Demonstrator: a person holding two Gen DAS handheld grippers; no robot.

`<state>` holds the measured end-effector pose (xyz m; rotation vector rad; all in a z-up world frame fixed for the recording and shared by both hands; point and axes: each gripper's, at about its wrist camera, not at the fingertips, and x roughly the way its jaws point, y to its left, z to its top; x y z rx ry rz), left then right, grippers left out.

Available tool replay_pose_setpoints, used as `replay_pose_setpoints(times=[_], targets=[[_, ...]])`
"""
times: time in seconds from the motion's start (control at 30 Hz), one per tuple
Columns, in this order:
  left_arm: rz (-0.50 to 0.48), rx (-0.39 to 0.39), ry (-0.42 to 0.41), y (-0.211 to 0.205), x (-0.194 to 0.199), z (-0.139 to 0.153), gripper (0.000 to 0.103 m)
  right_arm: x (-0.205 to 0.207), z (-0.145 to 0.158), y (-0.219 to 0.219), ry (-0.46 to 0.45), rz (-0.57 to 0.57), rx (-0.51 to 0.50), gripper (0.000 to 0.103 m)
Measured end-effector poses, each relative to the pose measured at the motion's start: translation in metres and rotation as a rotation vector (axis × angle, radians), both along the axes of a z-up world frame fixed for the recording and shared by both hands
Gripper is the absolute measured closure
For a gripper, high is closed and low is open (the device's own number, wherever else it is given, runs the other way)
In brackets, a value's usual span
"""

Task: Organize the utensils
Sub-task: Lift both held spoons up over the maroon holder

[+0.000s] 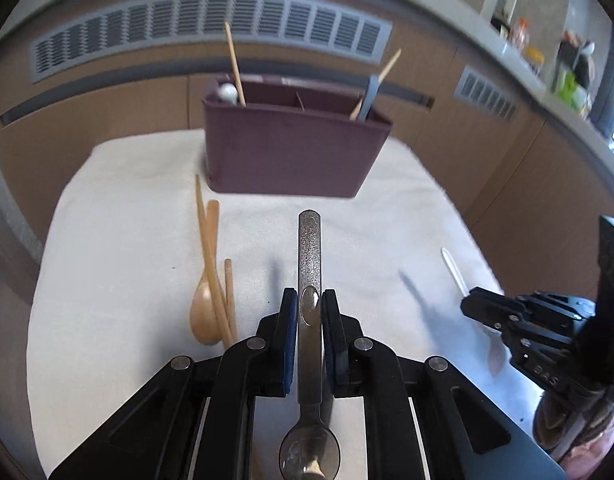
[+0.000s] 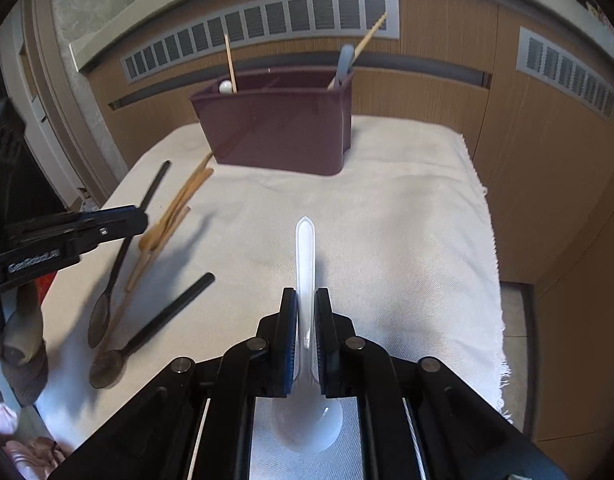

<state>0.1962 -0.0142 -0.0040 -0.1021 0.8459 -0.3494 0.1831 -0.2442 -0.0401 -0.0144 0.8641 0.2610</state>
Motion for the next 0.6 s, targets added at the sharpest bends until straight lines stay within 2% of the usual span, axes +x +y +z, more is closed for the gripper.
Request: replay_pose_setpoints(times=[0.13, 0.33, 0.6], targets=[[0.026, -0.077, -0.070, 0.008, -0.024, 0.015, 0.091, -0.009, 0.017, 0.004, -0.049, -0.010, 0.005, 0.095], [0.027, -0.120, -0.136, 0.006, -0.036, 0.033, 0.091, -0.023, 0.043, 0.008, -0.120, -0.009, 0.020, 0.095], [0.029, -0.087, -0.226, -0.001, -0.050, 0.058, 0.091, -0.032, 0.061, 0.018, -0.178, 0.005, 0.000, 0.095]])
